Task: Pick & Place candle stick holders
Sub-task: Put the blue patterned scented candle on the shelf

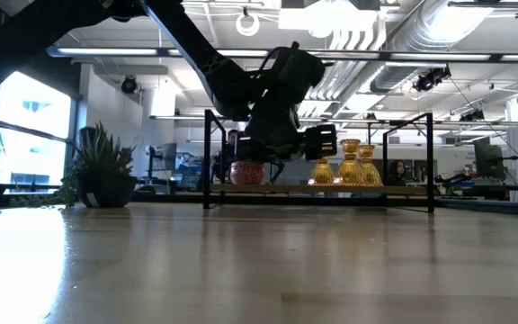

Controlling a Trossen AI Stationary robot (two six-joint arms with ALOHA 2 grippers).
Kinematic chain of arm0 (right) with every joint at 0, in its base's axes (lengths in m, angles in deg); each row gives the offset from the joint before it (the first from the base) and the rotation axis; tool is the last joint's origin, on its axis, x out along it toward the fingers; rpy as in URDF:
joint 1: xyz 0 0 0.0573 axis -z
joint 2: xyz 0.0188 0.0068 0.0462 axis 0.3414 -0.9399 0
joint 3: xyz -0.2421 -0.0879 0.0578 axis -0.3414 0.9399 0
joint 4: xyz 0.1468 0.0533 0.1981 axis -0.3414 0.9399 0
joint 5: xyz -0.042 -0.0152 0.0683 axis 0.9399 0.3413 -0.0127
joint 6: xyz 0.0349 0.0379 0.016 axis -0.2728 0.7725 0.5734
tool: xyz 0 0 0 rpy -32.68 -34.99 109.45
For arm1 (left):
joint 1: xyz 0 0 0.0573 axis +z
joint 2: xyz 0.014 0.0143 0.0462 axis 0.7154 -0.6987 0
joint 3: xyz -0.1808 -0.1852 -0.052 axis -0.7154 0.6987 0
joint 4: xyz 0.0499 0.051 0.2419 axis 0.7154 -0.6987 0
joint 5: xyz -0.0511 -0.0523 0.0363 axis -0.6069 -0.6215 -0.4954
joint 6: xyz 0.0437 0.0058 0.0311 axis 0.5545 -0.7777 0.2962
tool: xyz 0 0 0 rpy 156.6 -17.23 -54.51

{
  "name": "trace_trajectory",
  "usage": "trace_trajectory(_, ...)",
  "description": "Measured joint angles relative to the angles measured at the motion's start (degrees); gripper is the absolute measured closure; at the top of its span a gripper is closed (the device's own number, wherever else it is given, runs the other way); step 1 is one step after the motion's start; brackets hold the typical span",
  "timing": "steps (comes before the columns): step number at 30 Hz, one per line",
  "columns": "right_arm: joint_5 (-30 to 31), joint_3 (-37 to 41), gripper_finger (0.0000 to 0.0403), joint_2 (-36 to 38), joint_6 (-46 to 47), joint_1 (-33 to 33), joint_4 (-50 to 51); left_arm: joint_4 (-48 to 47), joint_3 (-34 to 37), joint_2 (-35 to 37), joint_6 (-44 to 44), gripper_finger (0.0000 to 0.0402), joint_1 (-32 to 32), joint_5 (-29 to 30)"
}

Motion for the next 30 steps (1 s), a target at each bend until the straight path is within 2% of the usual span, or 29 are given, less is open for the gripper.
trace_trajectory(15,0.0,0.0,0.0063,0.0,-0.5,0.04,0.2,1.8,0.0,0.0,0.43,0.0115,1.48,-0.8)
trace_trajectory(21,0.0,0.0,0.0063,0.0,-1.03,1.07,0.26,5.47,-0.04,0.0,1.97,0.0115,1.88,-2.28)
trace_trajectory(30,0.02,0.0,0.0063,0.0,-1.99,1.42,0.31,6.46,-0.14,-0.02,5.06,0.0115,-0.49,3.66)
